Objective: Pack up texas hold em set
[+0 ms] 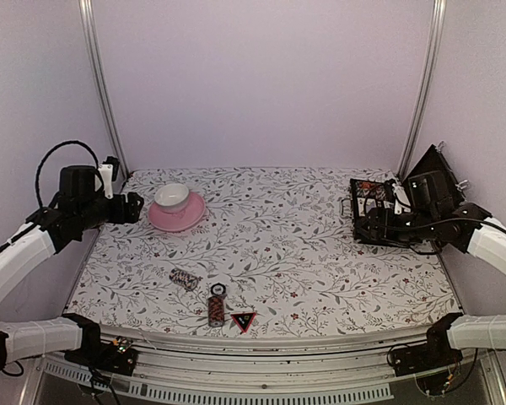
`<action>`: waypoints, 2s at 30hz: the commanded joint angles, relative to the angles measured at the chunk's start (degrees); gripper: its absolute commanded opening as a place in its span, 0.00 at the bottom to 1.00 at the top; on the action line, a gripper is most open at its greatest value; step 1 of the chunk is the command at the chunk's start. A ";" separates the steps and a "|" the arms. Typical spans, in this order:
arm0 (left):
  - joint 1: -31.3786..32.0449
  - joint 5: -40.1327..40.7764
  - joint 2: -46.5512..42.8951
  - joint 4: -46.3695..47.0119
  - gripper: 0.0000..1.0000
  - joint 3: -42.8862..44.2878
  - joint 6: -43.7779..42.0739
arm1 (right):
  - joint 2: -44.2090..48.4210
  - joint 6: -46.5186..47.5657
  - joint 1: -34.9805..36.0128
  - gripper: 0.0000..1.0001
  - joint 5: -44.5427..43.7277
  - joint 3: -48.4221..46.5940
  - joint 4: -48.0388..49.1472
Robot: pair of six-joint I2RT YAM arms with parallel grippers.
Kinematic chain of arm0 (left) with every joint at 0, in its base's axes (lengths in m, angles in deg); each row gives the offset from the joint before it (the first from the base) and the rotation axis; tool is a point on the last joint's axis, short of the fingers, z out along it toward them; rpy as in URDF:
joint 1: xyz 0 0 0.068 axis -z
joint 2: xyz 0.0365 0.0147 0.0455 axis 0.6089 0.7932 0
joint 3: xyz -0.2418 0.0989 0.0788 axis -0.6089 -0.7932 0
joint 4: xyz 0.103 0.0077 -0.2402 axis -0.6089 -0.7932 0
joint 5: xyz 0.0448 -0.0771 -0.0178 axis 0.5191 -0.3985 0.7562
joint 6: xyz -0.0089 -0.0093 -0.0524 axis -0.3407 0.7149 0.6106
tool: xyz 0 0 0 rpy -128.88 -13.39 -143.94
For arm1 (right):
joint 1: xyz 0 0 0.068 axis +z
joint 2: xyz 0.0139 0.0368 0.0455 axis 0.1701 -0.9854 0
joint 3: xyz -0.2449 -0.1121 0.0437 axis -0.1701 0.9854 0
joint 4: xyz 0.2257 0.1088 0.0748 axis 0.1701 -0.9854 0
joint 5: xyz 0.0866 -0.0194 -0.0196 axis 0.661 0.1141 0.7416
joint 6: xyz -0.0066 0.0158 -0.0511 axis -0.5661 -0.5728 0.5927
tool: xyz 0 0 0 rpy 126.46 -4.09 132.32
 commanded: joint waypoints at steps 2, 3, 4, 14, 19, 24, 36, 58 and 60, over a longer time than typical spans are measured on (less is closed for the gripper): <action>1.34 -0.55 1.64 -0.88 0.96 0.26 1.36 | 3.25 -12.05 10.34 0.82 -2.93 4.14 4.07; 1.83 -0.58 1.87 -0.92 0.95 0.35 1.45 | 3.32 -13.13 12.33 0.82 -3.70 4.75 4.78; 2.25 -0.34 2.03 -1.03 0.95 0.30 1.45 | 3.03 -14.54 14.22 0.82 -4.41 5.20 5.42; 3.73 3.56 3.63 -0.94 0.96 -0.26 -0.33 | -12.42 -28.08 38.32 0.82 -14.58 0.32 12.17; 3.83 3.38 4.68 -0.75 0.96 0.12 -0.56 | -26.86 -28.78 45.75 0.83 -15.94 -10.44 11.80; 4.01 4.10 3.45 -0.84 0.96 -0.13 -0.69 | -42.25 -27.01 49.82 0.84 -14.20 -23.36 11.49; 4.16 4.40 1.36 -1.18 0.96 -0.17 -0.45 | -60.22 -25.41 53.03 0.81 -15.71 -41.98 5.24; 4.11 4.02 0.74 -1.45 0.97 0.01 -0.34 | -71.17 -26.04 52.35 0.69 -23.73 -52.15 -3.09; 4.09 4.00 0.74 -1.37 0.97 0.01 -0.34 | -71.59 -26.06 52.19 0.68 -23.93 -52.49 -3.37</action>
